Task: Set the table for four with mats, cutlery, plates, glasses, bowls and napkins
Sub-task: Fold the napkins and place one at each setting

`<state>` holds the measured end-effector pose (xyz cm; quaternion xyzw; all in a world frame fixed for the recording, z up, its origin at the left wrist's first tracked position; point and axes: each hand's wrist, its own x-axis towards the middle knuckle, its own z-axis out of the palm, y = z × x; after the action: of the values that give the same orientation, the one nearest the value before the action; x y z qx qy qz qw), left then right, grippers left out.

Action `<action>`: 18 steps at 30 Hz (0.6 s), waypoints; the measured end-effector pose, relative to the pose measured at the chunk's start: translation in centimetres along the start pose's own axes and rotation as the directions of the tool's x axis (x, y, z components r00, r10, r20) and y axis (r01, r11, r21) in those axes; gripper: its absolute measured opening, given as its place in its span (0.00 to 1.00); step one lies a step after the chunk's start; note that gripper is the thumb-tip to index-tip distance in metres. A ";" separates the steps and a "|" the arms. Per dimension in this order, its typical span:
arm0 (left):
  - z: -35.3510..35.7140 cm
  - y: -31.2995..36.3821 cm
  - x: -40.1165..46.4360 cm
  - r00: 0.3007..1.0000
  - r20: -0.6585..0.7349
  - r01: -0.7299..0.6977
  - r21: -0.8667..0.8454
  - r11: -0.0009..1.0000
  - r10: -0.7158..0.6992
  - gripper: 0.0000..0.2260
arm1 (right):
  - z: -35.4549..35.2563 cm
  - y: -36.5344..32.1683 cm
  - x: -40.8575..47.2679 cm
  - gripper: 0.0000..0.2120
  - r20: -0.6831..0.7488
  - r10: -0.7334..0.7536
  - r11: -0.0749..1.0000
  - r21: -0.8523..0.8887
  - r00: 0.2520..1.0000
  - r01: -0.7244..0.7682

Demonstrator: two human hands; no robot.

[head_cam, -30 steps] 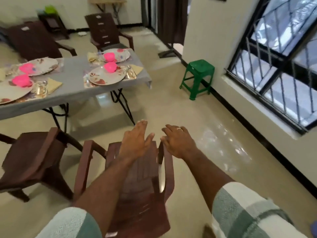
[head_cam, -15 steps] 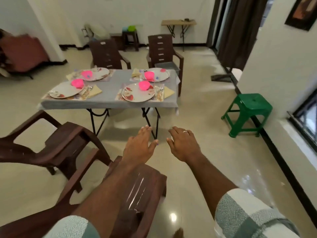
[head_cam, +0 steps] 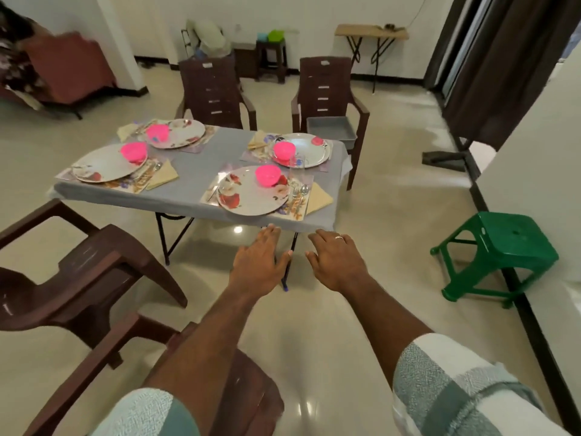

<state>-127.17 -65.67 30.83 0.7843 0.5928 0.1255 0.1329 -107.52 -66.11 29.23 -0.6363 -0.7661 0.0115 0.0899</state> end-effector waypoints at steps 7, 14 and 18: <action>1.9 -4.4 8.8 0.987 -0.030 0.158 -0.056 0.986 -0.160 0.29 | 3.8 0.3 11.8 0.18 0.059 -0.184 0.982 0.040 0.981 0.182; 4.1 -9.4 19.0 0.952 -0.039 0.300 -0.095 0.949 -0.305 0.28 | 9.3 2.5 24.1 0.18 0.117 -0.281 0.958 0.095 0.953 0.271; 4.8 -11.6 23.2 0.912 0.005 0.408 -0.099 0.908 -0.409 0.28 | 11.8 3.0 30.2 0.19 0.157 -0.302 0.947 0.159 0.940 0.278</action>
<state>-129.71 -40.59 23.16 0.6345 0.7379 0.1300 0.1896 -111.69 -34.91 20.93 -0.5050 -0.8540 0.1071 0.0640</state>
